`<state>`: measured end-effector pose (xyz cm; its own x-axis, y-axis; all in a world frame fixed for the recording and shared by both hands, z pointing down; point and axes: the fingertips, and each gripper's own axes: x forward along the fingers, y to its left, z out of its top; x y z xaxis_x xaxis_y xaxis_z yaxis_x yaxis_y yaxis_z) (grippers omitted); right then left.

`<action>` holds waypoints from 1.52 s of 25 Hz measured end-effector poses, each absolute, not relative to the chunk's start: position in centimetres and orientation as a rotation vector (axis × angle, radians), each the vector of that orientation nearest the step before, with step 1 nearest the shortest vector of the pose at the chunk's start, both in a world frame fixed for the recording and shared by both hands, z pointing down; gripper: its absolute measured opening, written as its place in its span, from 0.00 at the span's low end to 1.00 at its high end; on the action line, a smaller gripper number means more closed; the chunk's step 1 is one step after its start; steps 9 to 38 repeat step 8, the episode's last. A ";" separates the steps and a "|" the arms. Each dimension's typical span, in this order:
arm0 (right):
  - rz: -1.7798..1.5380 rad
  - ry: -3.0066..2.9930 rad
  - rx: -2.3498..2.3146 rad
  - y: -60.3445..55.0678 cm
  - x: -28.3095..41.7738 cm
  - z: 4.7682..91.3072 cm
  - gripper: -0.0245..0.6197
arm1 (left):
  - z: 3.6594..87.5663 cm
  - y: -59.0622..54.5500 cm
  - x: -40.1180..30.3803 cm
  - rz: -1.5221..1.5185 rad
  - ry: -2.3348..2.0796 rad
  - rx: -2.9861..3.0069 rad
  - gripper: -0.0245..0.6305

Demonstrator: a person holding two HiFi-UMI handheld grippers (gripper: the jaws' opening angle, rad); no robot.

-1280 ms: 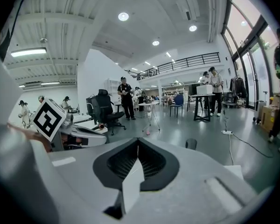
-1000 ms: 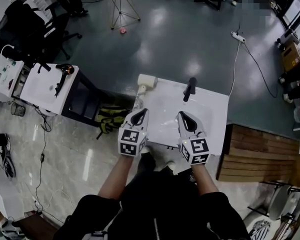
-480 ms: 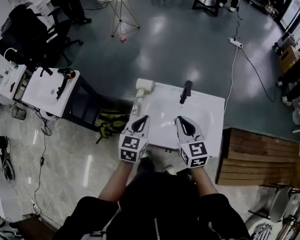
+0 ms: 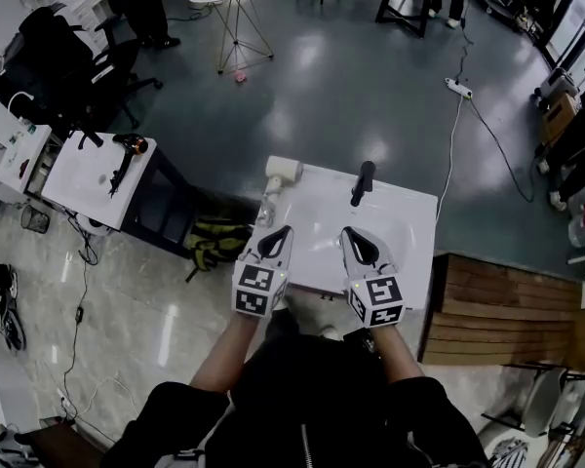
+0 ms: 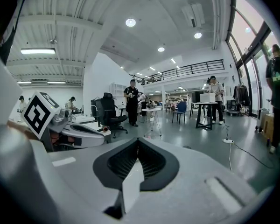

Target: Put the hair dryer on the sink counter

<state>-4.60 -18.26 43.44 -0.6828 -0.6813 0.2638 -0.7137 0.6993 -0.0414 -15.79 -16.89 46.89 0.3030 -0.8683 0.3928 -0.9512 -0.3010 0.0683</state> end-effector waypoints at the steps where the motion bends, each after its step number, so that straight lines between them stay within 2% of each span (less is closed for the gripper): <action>1: 0.205 -2.679 1.119 -18.3 -4.6 43.4 0.04 | 46.8 -17.0 -15.9 0.412 -1.654 2.289 0.06; 38: 0.206 -2.669 1.117 -18.8 -4.7 43.7 0.04 | 46.5 -17.8 -16.8 0.419 -1.677 2.280 0.06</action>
